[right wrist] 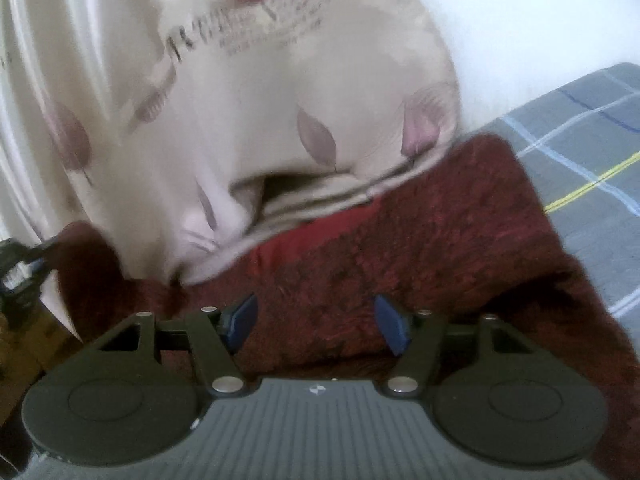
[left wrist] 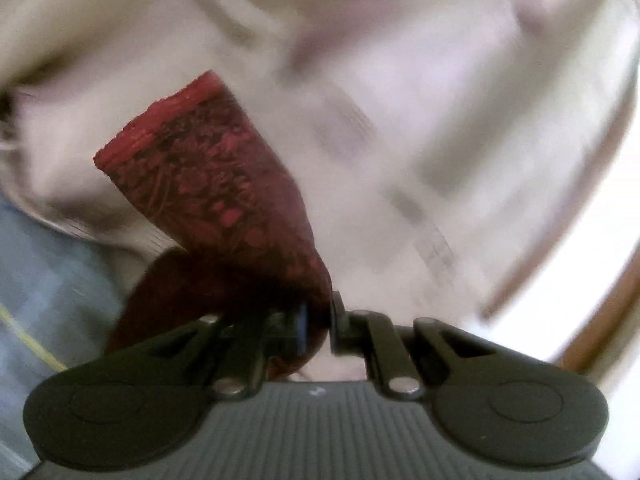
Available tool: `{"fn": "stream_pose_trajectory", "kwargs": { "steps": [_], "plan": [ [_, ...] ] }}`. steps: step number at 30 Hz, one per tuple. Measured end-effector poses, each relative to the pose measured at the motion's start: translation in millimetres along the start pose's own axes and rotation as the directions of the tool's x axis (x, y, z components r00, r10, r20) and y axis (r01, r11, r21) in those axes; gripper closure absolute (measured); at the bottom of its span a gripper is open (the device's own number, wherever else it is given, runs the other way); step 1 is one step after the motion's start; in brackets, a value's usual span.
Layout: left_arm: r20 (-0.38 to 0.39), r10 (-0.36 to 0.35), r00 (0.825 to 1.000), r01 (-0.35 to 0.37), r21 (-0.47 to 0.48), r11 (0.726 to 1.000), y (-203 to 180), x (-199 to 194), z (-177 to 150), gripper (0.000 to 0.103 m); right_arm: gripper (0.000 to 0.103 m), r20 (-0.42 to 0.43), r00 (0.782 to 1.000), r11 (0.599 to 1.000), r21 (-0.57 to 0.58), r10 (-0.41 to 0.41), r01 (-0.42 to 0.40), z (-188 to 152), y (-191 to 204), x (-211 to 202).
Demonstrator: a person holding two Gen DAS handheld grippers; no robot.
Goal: Fold small clothes
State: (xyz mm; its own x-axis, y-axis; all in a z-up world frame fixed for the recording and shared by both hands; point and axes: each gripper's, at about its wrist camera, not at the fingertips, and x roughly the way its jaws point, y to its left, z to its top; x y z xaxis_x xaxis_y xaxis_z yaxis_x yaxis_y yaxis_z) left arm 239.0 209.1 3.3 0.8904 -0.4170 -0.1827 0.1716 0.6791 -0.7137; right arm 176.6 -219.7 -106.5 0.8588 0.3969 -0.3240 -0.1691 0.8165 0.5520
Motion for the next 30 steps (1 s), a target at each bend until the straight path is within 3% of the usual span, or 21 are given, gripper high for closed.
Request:
{"fn": "stream_pose_trajectory", "kwargs": {
  "steps": [4,6,9,10,11,12,13,16,22,24,27,30],
  "plan": [
    [-0.143,-0.045,0.989,0.056,0.076,0.996,-41.4,49.3,-68.0,0.092,0.036,0.029,0.999,0.999,0.031,0.020,-0.021,9.4,-5.8,-29.0],
    [-0.241,-0.050,0.969,0.078,0.108,0.991,-48.7,75.1,-106.4,0.092,0.034,0.041,0.999,0.999,0.039,0.013,-0.015,13.8,-13.3,-40.8],
    [-0.330,-0.034,0.944,0.103,0.196,0.975,-53.9,96.2,-154.7,0.081,0.033,0.046,0.999,0.998,0.059,0.007,-0.010,19.4,-30.1,-54.4],
    [-0.336,-0.025,0.941,0.104,0.218,0.970,-54.6,96.6,-163.4,0.070,0.033,0.043,0.999,0.998,0.060,-0.001,-0.002,20.8,-35.4,-56.8],
    [-0.339,-0.021,0.941,0.109,0.244,0.964,-57.3,94.4,-171.7,0.062,0.033,0.035,0.999,0.998,0.060,-0.001,-0.001,21.5,-40.0,-58.3],
    [-0.338,-0.022,0.941,0.116,0.260,0.959,-58.0,91.7,-175.0,0.039,0.033,0.023,1.000,0.998,0.068,0.002,-0.004,22.3,-45.1,-59.2],
    [-0.332,-0.027,0.943,0.120,0.264,0.957,-60.1,86.4,-177.9,0.022,0.033,0.019,1.000,0.997,0.074,0.002,-0.003,22.5,-48.2,-60.1],
    [-0.296,-0.078,0.952,0.155,0.246,0.957,-61.4,59.2,-174.3,0.020,0.033,0.020,1.000,0.996,0.086,0.019,-0.020,26.1,-54.9,-63.3],
    [-0.210,-0.055,0.976,0.085,0.137,0.987,-39.6,8.6,-154.4,0.017,0.031,-0.018,0.998,0.990,0.123,0.068,-0.065,39.6,-50.2,-58.2],
    [-0.207,-0.034,0.978,0.056,0.102,0.993,-23.9,-4.0,-148.3,0.015,0.031,-0.057,0.998,0.985,0.169,0.033,-0.023,44.3,-53.5,-54.7],
    [-0.176,-0.014,0.984,0.021,0.040,0.999,6.2,-18.6,-149.4,0.015,0.031,-0.031,0.999,0.980,0.199,-0.018,0.024,50.6,-62.7,-67.1],
    [-0.159,0.009,0.987,-0.010,-0.003,1.000,24.5,-20.1,-157.3,0.015,0.035,-0.083,0.995,0.975,0.213,-0.051,0.068,47.9,-68.8,-72.4]
  ]
}}
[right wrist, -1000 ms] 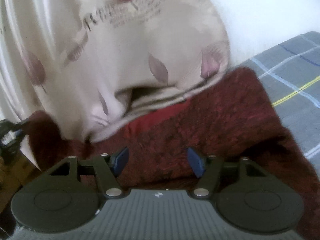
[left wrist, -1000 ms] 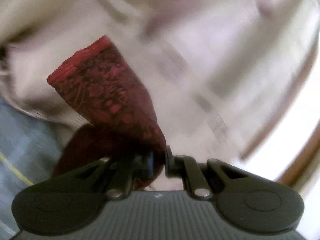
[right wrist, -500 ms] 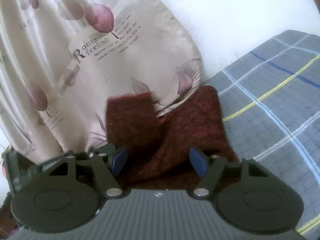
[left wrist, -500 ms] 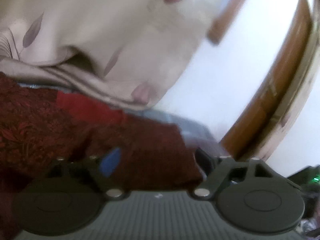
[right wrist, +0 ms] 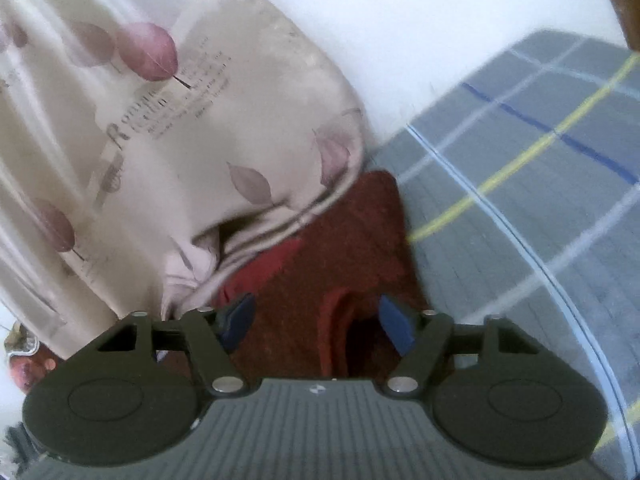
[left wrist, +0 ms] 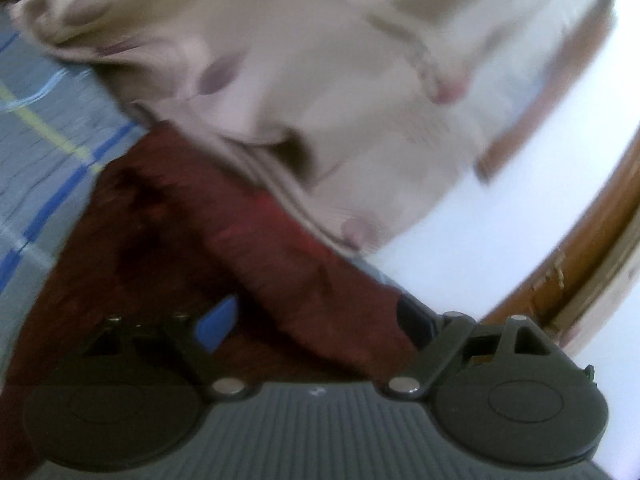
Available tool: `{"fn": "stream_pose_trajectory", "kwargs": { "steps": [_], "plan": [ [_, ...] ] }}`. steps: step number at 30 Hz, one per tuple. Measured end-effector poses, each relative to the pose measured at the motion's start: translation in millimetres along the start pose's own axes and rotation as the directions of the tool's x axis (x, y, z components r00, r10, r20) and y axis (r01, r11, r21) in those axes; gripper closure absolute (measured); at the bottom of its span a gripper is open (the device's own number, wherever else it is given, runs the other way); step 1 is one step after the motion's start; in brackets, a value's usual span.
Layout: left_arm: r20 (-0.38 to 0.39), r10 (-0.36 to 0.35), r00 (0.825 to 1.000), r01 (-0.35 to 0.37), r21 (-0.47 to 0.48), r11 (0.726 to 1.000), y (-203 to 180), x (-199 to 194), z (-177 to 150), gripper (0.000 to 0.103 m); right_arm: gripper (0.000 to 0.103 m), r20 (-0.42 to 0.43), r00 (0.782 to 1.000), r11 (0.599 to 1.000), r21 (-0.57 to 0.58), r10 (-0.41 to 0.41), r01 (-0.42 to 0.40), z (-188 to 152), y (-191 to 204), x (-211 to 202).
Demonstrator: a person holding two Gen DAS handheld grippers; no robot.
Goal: Fold small clothes
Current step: 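Pinch the red collar with the right gripper while the left gripper smooths the sweater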
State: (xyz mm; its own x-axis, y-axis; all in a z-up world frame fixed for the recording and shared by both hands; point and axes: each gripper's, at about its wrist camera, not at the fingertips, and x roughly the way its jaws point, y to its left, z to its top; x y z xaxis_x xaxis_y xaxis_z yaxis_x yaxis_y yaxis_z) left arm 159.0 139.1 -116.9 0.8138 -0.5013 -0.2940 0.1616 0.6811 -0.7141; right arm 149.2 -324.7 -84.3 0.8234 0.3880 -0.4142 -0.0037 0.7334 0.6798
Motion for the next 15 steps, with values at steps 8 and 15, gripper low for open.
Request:
{"fn": "stream_pose_trajectory", "kwargs": {
  "steps": [8,15],
  "plan": [
    [0.078,0.001,0.997,-0.007,0.082,0.997,-1.2,-7.7,-15.6,0.015,0.091,-0.160,0.986,0.990,-0.139,-0.041,0.019,-20.4,19.4,28.1],
    [0.111,0.019,0.994,-0.016,-0.034,0.999,15.4,-15.1,-12.6,0.015,0.092,0.040,0.996,0.928,-0.369,0.077,-0.057,29.3,77.2,-3.0]
  ]
}}
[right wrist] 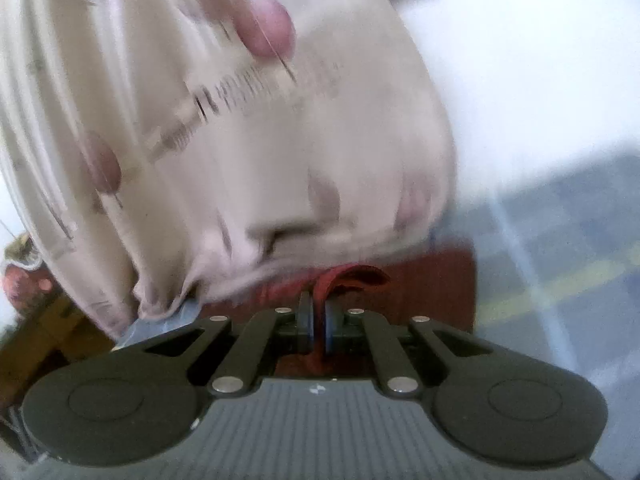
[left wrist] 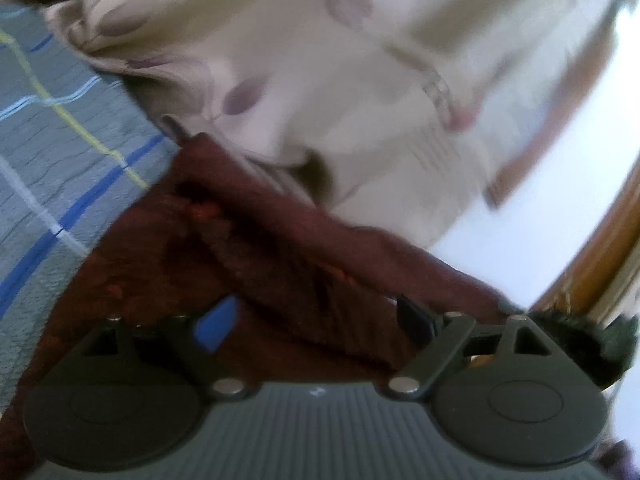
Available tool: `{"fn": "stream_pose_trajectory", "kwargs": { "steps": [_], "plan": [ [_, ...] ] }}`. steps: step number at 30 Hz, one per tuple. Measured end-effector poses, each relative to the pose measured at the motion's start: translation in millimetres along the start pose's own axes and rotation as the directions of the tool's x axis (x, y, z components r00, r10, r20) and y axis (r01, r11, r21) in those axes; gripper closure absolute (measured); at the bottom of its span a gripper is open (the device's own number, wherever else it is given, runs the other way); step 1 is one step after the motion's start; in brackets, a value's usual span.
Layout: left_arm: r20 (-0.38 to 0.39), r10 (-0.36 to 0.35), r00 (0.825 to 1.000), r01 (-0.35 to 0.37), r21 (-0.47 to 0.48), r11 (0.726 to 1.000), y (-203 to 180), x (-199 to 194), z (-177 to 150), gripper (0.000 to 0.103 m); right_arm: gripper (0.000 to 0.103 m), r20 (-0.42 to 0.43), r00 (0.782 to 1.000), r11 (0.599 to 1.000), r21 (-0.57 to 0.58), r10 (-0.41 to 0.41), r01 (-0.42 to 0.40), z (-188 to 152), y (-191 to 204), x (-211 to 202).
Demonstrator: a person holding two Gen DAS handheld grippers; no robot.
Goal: Fold small clothes
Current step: 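Pinch the red collar with the right gripper while the left gripper smooths the sweater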
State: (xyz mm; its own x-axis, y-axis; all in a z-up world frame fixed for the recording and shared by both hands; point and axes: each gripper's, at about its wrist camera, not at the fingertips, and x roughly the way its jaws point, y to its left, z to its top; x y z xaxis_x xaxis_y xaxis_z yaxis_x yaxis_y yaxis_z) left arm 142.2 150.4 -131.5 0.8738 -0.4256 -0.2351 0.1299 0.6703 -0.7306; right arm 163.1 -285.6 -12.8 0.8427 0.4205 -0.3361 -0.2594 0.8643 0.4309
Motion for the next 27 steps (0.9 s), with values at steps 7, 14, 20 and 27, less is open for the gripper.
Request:
{"fn": "stream_pose_trajectory", "kwargs": {
  "steps": [7,14,20,27],
  "plan": [
    [0.005,0.016,1.000,-0.016,0.001,1.000,0.4,5.1,0.5,0.015,0.092,-0.075,0.991,0.989,0.093,-0.112,0.119,-4.0,-75.5,53.1],
    [0.006,0.037,0.999,-0.036,-0.037,0.999,7.0,5.7,0.5,0.015,0.092,-0.096,0.989,0.968,0.215,-0.110,0.128,-45.5,-107.4,72.2],
    [0.003,0.059,0.998,-0.058,-0.027,0.998,6.4,7.1,1.3,0.015,0.090,-0.111,0.988,0.971,0.205,-0.104,0.126,-48.7,-107.1,71.3],
    [0.176,0.178,0.968,-0.164,-0.092,0.982,15.4,-15.1,3.2,0.015,0.085,-0.121,0.992,0.966,0.250,-0.039,0.068,-57.0,-107.3,83.5]
  ]
}}
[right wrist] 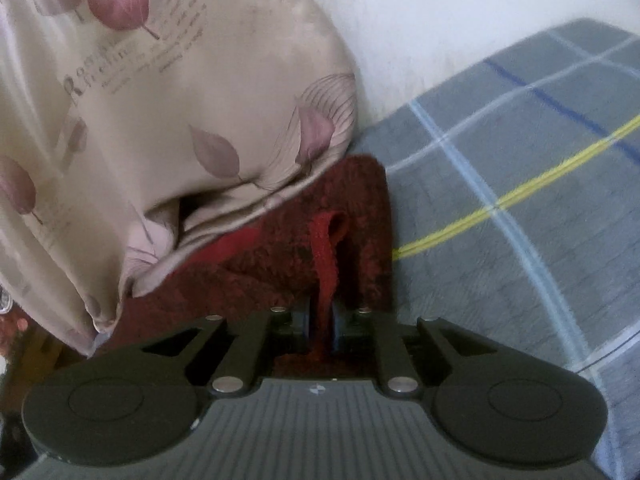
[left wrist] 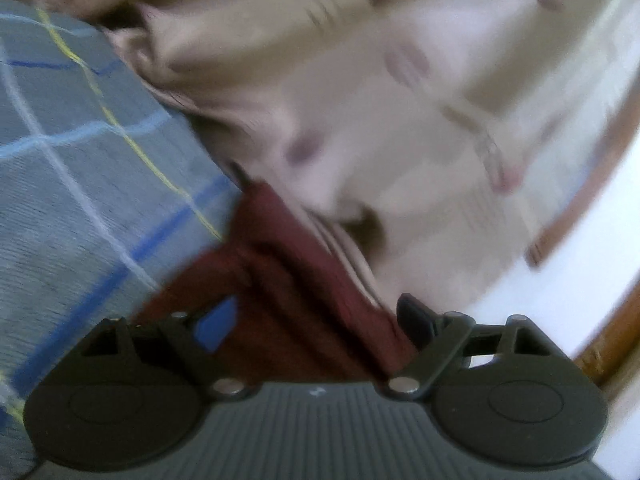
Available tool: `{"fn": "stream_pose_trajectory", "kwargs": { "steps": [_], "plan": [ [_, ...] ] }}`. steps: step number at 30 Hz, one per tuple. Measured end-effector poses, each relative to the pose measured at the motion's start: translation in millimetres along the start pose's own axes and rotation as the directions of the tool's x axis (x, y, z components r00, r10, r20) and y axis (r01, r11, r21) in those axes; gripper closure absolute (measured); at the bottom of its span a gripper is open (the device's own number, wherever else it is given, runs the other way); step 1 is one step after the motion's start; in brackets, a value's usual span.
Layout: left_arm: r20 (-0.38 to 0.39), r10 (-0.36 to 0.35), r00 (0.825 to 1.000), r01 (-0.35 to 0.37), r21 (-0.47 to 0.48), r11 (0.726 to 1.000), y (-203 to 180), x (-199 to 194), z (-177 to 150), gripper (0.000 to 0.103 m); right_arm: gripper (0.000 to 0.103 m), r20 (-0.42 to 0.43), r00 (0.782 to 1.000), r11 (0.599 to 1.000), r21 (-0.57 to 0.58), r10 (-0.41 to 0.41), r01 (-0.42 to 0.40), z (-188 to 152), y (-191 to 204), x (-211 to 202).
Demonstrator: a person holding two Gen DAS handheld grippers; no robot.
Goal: Fold small clothes
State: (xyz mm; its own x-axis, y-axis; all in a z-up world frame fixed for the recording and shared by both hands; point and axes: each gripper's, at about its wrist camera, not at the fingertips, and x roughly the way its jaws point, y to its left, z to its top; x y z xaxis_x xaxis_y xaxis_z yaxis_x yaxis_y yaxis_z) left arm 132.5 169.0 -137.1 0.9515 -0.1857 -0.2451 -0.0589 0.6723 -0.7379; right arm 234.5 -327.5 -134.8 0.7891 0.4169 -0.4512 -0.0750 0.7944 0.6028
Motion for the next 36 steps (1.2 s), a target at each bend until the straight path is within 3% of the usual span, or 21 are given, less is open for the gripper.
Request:
{"fn": "stream_pose_trajectory", "kwargs": {
  "steps": [1,2,3,5,8,10,12,14,16,18,23,28,32,36],
  "plan": [
    [0.037,0.084,0.996,-0.082,-0.036,0.996,4.1,-4.3,1.0,0.015,0.085,-0.003,1.000,1.000,-0.011,-0.006,0.006,1.2,2.7,0.9],
    [0.054,0.115,0.992,-0.109,-0.093,0.990,11.8,-6.7,2.0,0.015,0.084,-0.008,1.000,1.000,-0.025,-0.012,0.012,2.4,5.3,1.7],
    [0.073,0.075,0.995,-0.065,-0.124,0.990,18.0,-9.3,3.9,0.015,0.084,-0.016,1.000,0.999,-0.030,-0.013,0.012,3.2,5.8,2.5],
    [0.049,0.066,0.997,-0.059,-0.134,0.989,19.4,-9.7,8.0,0.015,0.084,-0.013,1.000,1.000,0.017,0.001,-0.001,5.0,-0.4,-1.6],
    [-0.039,0.009,0.999,-0.013,-0.103,0.995,10.3,-17.6,17.4,0.015,0.076,0.060,0.998,0.994,0.109,0.023,-0.030,4.8,-6.0,-28.4],
    [-0.080,-0.031,0.996,0.026,-0.065,0.998,3.6,-34.7,21.0,0.015,0.075,0.092,0.994,0.994,0.095,0.052,-0.061,-0.2,-1.1,-59.3],
    [-0.194,-0.061,0.979,0.059,-0.018,0.998,-3.5,-52.1,24.5,0.015,0.073,0.083,0.993,0.994,0.055,0.088,-0.092,-10.0,6.3,-90.7],
    [-0.251,-0.077,0.965,0.091,0.043,0.995,-9.7,-77.4,22.8,0.015,0.059,0.036,0.991,0.991,0.002,0.132,-0.132,-30.1,16.5,-129.4],
    [-0.271,-0.087,0.959,0.117,0.097,0.988,-12.9,-106.6,16.4,0.015,0.055,-0.001,0.991,0.990,-0.046,0.132,-0.132,-54.2,25.5,-165.5],
    [-0.310,-0.086,0.947,0.126,0.110,0.986,-12.0,-131.2,10.4,0.015,0.055,-0.024,0.990,0.985,-0.099,0.139,-0.141,-82.0,30.4,-203.4],
    [-0.353,-0.044,0.935,0.085,0.102,0.991,0.3,-175.8,-8.6,0.015,0.055,-0.052,0.997,0.985,-0.163,0.052,-0.060,-138.1,35.3,-263.5],
    [-0.347,-0.036,0.937,0.059,0.055,0.997,14.5,-196.3,-17.5,0.015,0.055,-0.064,0.998,0.986,-0.161,0.024,-0.034,-163.4,33.1,-277.7],
    [-0.384,-0.053,0.922,0.061,0.010,0.998,24.6,-201.5,-28.6,0.015,0.055,-0.081,0.996,0.994,-0.089,0.049,-0.056,-172.9,26.0,-270.4],
    [-0.425,-0.064,0.903,0.083,0.027,0.996,25.4,-199.8,-36.9,0.010,0.055,-0.099,0.992,0.994,-0.065,0.076,-0.083,-178.0,26.1,-262.0]
  ]
}}
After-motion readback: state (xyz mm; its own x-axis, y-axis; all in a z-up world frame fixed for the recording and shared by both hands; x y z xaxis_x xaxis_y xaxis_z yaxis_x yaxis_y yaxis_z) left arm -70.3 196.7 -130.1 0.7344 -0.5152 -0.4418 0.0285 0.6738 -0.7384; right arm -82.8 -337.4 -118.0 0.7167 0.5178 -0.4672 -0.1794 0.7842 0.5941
